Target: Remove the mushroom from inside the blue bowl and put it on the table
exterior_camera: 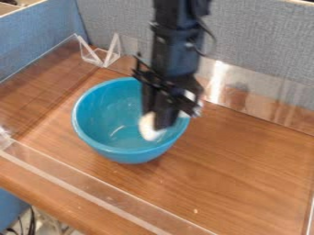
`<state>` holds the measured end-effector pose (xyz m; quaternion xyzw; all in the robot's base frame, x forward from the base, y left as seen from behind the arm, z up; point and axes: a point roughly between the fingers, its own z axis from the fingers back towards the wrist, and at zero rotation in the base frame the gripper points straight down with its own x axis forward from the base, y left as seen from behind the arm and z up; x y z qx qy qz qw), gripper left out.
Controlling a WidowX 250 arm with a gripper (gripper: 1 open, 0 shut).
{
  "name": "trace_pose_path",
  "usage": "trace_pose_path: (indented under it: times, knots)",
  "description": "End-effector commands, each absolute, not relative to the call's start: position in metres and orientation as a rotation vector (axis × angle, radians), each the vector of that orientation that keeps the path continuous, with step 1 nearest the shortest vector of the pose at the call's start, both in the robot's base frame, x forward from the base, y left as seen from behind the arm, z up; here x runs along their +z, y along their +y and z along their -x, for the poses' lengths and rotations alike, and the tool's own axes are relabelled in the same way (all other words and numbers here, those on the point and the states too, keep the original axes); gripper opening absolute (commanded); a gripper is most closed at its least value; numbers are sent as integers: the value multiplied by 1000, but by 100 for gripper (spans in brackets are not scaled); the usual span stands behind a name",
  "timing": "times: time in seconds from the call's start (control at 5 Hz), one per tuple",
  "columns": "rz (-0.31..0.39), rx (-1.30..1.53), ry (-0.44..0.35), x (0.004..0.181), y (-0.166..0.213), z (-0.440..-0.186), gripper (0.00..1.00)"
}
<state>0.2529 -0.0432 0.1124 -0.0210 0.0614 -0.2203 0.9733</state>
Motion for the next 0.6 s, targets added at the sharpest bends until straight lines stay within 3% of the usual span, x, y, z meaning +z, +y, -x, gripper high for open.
trace_pose_path:
  times: [0.0,0.4]
  knots:
    - [41,-497,110,107,-58,-256,0]
    - [57,-613,139,92,-85,-281,0]
